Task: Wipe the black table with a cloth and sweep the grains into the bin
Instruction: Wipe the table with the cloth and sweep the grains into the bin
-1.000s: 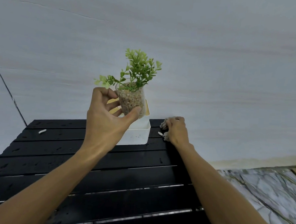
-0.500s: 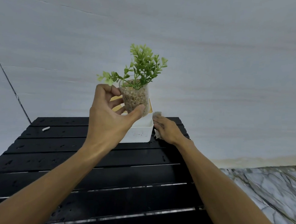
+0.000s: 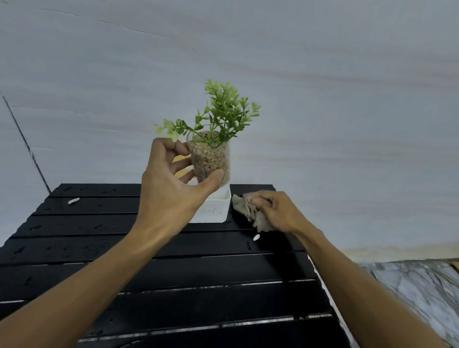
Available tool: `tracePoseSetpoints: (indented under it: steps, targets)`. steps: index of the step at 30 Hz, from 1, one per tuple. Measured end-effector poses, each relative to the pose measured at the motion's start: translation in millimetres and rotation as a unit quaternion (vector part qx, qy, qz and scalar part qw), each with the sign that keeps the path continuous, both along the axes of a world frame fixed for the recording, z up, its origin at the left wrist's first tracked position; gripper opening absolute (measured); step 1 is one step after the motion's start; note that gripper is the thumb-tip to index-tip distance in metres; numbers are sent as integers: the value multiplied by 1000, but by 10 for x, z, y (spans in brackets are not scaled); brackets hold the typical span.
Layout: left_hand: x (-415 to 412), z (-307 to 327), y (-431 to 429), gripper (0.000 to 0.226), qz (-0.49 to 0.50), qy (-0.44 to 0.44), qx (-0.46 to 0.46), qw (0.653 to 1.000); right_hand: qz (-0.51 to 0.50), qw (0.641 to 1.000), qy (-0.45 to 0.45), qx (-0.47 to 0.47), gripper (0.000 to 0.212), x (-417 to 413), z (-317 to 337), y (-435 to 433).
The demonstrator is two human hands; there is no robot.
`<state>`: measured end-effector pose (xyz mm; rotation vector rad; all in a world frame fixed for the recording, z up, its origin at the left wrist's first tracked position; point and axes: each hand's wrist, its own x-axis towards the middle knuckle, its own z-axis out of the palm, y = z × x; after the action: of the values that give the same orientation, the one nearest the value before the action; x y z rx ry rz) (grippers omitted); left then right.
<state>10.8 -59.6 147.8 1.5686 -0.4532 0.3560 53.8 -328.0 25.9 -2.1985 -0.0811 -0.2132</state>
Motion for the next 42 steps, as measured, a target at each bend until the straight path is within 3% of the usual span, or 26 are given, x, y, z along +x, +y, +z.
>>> tracePoseSetpoints:
  steps: [3, 6, 10, 15, 21, 26, 31, 37, 42]
  targets:
    - [8, -5, 0, 52, -1, -2, 2, 1000, -63, 998, -30, -8, 25, 147, -33, 145]
    - [6, -17, -17, 52, -2, -3, 3, 1000, -11, 999, 24, -41, 17, 235, -140, 272]
    - [-1, -23, -31, 52, -8, -5, 8, 1000, 41, 985, -6, -165, 34, 157, -142, 271]
    - [-43, -19, -87, 54, -10, -4, 12, 1000, 99, 993, 23, -63, 40, -294, -82, 310]
    - [-65, -70, -223, 53, -9, 21, 13, 1000, 119, 991, 28, -51, 30, -811, -17, 346]
    - [-40, -194, -475, 53, -24, 50, 25, 998, 57, 998, 21, -6, 25, -1004, 19, 261]
    - [65, -393, -826, 54, -17, 59, 88, 994, -103, 992, -68, -31, 20, -1108, -70, 77]
    - [330, -811, -1241, 54, -1, 80, 142, 987, -123, 980, -85, -131, 31, -1194, -233, 63]
    - [487, -1036, -1428, 55, 22, 90, 175, 980, -138, 977, -71, -147, 34, -1196, -300, 68]
